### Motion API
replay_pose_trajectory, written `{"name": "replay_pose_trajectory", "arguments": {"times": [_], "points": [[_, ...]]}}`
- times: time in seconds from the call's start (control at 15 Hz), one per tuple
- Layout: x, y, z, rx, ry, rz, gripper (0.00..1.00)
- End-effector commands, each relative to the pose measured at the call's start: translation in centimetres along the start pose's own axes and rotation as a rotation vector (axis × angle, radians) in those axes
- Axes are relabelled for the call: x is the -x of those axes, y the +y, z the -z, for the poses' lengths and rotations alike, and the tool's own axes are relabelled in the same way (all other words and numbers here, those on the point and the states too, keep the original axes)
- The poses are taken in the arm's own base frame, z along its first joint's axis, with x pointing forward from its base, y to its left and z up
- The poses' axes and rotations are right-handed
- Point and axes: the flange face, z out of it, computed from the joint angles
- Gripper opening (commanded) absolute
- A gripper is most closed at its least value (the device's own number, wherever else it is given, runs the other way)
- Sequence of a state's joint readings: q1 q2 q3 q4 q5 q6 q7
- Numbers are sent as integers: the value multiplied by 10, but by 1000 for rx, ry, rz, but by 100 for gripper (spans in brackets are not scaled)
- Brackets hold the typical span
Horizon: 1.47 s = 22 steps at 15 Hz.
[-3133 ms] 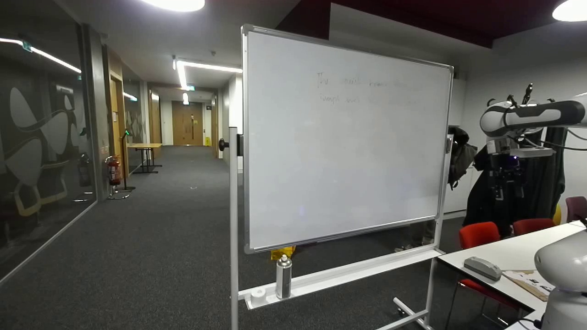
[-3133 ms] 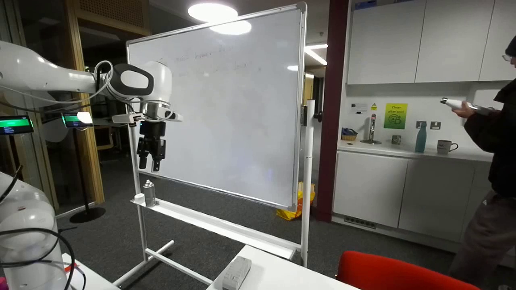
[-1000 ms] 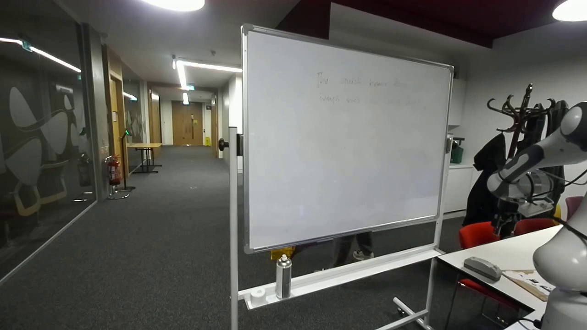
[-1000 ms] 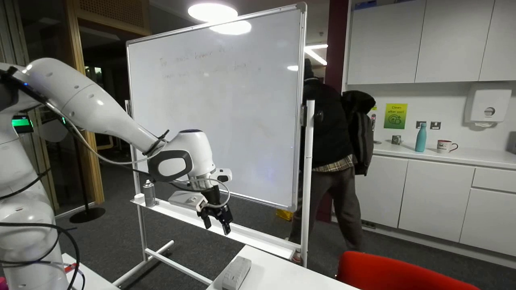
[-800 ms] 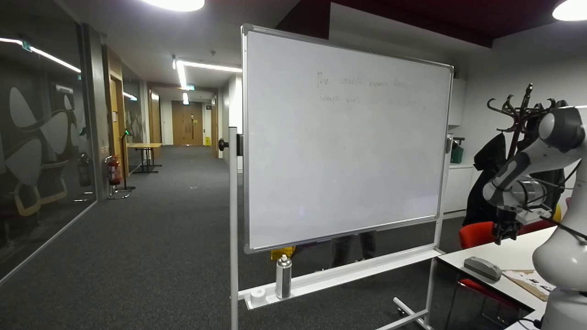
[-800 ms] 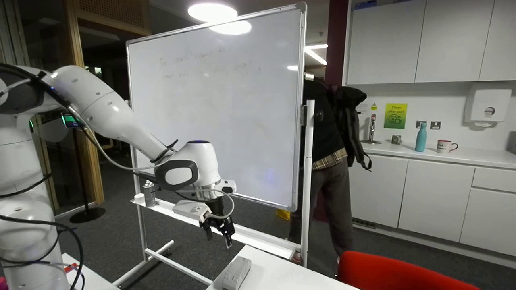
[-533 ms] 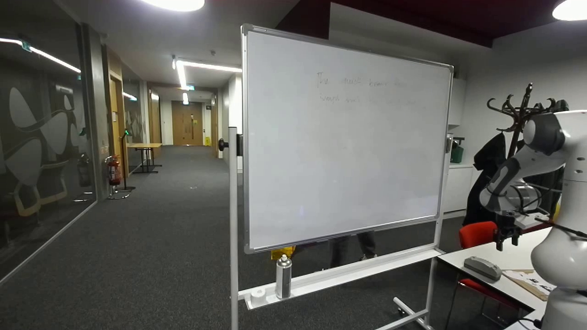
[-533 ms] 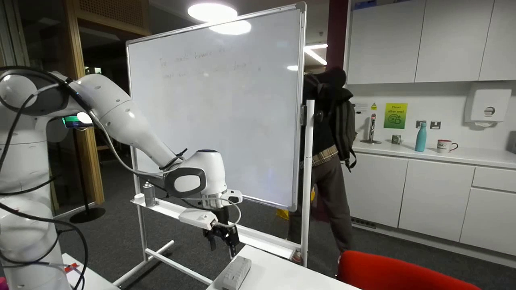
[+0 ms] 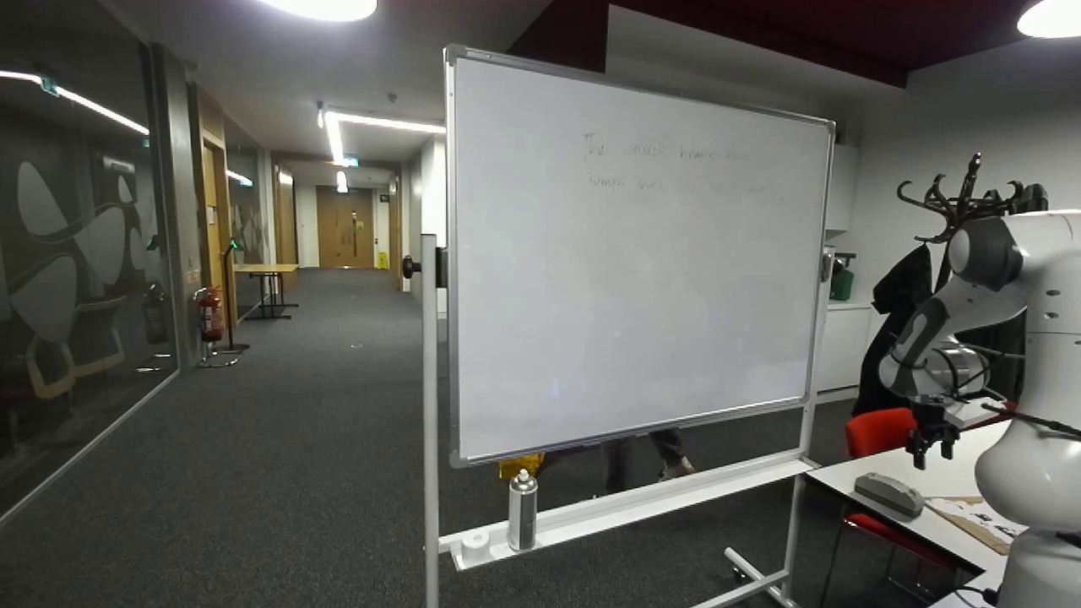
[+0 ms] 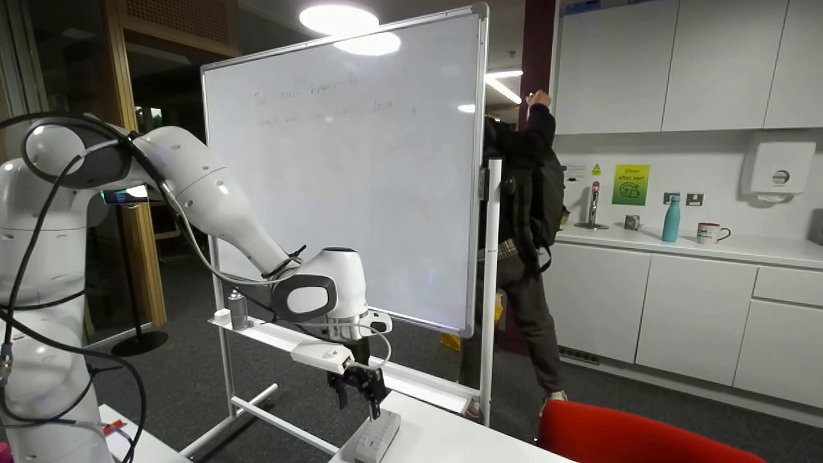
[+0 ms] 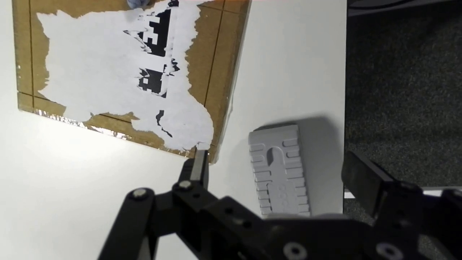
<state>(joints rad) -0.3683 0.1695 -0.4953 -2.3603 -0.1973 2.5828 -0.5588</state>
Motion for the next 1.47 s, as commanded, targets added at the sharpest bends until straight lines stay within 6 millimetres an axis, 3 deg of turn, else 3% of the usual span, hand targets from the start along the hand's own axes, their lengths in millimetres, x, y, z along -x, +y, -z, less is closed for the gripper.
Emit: {"name": "replay_pose_trajectory", "arguments": {"times": [0.0,0.53,1.4], "points": [[-6,-3,3,17,13,-5,100],[-32,-22,-5,0,24,50,100],[-52,-5,-56,17,78,22,100]]}}
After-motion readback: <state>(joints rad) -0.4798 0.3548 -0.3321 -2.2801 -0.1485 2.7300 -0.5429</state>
